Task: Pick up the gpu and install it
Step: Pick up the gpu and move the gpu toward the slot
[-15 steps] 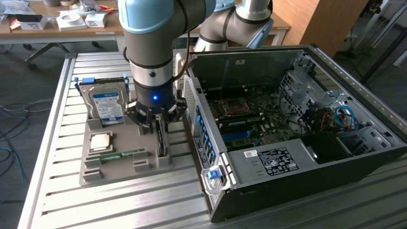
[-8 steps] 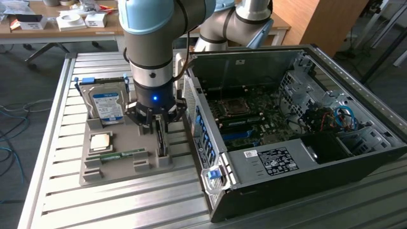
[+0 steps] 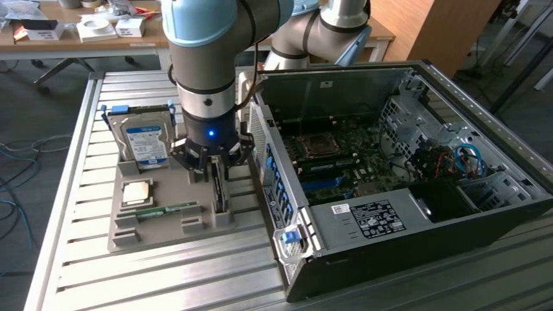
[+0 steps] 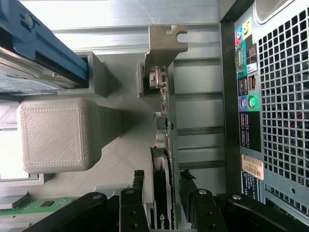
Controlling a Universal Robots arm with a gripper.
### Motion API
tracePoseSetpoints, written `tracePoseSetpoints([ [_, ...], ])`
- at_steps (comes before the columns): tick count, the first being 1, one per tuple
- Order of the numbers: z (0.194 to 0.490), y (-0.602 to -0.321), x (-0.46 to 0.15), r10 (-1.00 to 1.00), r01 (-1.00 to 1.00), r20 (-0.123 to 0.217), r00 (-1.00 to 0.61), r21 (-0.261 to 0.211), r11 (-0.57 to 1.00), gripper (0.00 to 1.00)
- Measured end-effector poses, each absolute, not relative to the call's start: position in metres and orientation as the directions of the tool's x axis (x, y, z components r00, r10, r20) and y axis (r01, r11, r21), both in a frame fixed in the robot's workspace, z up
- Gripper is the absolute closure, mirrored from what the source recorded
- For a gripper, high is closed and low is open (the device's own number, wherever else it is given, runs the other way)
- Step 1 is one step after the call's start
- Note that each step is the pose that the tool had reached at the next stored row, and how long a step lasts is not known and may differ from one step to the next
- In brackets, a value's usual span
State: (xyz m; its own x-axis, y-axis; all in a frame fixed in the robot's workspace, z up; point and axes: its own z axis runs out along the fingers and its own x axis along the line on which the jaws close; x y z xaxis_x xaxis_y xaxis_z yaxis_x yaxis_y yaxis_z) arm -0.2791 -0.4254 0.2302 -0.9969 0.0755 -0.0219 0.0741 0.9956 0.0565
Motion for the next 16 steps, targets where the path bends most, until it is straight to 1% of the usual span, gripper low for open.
tracePoseSetpoints([
  [16, 0.2300, -0.4260, -0.2807, 0.075, 0.074, -0.022, -0.997, 0.056, 0.996, 0.57],
])
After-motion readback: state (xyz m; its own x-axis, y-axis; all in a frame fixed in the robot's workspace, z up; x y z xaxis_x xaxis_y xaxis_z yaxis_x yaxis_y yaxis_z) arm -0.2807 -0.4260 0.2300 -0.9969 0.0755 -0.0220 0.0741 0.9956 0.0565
